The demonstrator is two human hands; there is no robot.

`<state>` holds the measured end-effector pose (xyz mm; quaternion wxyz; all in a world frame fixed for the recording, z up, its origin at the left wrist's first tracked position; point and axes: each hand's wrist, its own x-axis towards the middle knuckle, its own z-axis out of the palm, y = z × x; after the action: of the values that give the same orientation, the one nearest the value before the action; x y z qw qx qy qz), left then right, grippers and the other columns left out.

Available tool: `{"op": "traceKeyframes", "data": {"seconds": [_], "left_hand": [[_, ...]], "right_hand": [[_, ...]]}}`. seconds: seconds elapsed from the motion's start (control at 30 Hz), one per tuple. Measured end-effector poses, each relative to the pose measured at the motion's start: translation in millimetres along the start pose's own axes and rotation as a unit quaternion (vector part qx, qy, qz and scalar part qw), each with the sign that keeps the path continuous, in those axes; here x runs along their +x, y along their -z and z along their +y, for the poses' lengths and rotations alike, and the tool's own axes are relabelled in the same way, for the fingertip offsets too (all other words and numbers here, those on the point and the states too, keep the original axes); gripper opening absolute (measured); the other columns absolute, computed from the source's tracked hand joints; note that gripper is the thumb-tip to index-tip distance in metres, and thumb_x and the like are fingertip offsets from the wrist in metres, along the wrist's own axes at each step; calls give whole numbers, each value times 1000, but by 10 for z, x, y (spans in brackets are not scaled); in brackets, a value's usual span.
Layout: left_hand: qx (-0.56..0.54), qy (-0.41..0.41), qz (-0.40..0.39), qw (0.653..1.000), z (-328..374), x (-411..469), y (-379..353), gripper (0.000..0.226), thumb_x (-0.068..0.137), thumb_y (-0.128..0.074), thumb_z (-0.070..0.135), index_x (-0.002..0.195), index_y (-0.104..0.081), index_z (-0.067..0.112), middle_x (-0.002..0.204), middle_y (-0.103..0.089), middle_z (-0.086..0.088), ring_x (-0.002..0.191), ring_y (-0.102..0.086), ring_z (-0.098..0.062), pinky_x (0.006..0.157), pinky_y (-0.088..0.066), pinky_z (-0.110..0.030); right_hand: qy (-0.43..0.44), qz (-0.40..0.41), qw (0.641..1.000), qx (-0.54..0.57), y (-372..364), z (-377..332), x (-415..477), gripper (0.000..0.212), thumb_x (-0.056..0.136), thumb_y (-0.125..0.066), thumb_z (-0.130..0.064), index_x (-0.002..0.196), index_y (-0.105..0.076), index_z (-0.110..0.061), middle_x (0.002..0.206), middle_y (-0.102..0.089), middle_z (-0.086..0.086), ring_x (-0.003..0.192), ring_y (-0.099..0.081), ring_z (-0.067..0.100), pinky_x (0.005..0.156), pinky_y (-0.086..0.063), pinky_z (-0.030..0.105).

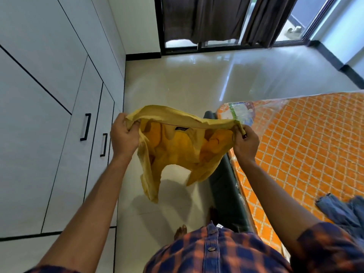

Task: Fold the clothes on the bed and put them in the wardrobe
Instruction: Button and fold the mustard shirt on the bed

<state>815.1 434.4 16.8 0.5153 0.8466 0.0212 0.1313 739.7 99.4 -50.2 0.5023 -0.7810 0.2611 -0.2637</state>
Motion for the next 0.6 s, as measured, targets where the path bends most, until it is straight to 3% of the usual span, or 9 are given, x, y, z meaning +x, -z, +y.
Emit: {"op": "traceKeyframes", "data": {"seconds": [0.07, 0.13, 0.2, 0.3, 0.43, 0.53, 0.6], "left_hand": [[-82, 99, 25, 991, 25, 2, 15, 14, 93, -71, 23, 101, -66, 14, 91, -65, -2, 79, -60, -12, 73, -54, -35], [-147, 149, 31, 977, 86, -40, 14, 15, 93, -72, 24, 105, -68, 16, 91, -67, 2, 82, -62, -11, 74, -55, -29], [-189, 179, 9, 966, 198, -105, -60, 18, 94, -70, 29, 109, -69, 18, 94, -68, 3, 87, -65, -10, 74, -54, -26], [-168, 176, -63, 968, 436, -271, -269, 19, 93, -70, 35, 105, -70, 19, 92, -69, 3, 85, -65, -12, 71, -54, -25], [-159, 154, -141, 965, 763, -371, -525, 24, 90, -74, 38, 90, -74, 14, 81, -71, -2, 75, -66, -16, 68, -57, -35], [-165, 127, -223, 952, 1117, -355, -769, 27, 90, -74, 37, 81, -73, 11, 69, -67, 0, 63, -63, -12, 56, -51, -25], [-176, 106, -279, 938, 1365, -344, -1009, 22, 92, -73, 32, 78, -75, 16, 68, -70, 2, 63, -65, -12, 59, -53, -26]], "right_hand": [[28, 14, 999, 23, 15, -67, -157, 15, 103, -56, -31, 96, -65, -21, 84, -64, -1, 72, -55, 3, 64, -48, 35], [51, 11, 998, 33, 20, -127, -329, 12, 104, -52, -30, 102, -62, -24, 89, -63, -6, 77, -58, -1, 65, -50, 34], [62, -4, 997, 41, -6, -241, -467, 10, 105, -50, -24, 105, -59, -21, 89, -62, -12, 78, -58, -5, 65, -49, 23], [57, 0, 996, 64, -18, -442, -544, 11, 105, -51, -16, 100, -61, -17, 83, -60, -11, 73, -56, -3, 63, -47, 19], [41, 14, 993, 106, 169, -653, -410, 17, 102, -56, -26, 89, -65, -33, 74, -61, -10, 72, -62, 22, 60, -53, 37], [59, 73, 988, 124, 636, -643, -179, 15, 99, -57, -19, 87, -64, -25, 73, -58, -17, 71, -52, 3, 66, -43, 24], [39, 111, 984, 132, 976, -513, -34, 14, 99, -56, -20, 88, -63, -26, 78, -57, -15, 75, -50, 4, 70, -40, 27]]}}
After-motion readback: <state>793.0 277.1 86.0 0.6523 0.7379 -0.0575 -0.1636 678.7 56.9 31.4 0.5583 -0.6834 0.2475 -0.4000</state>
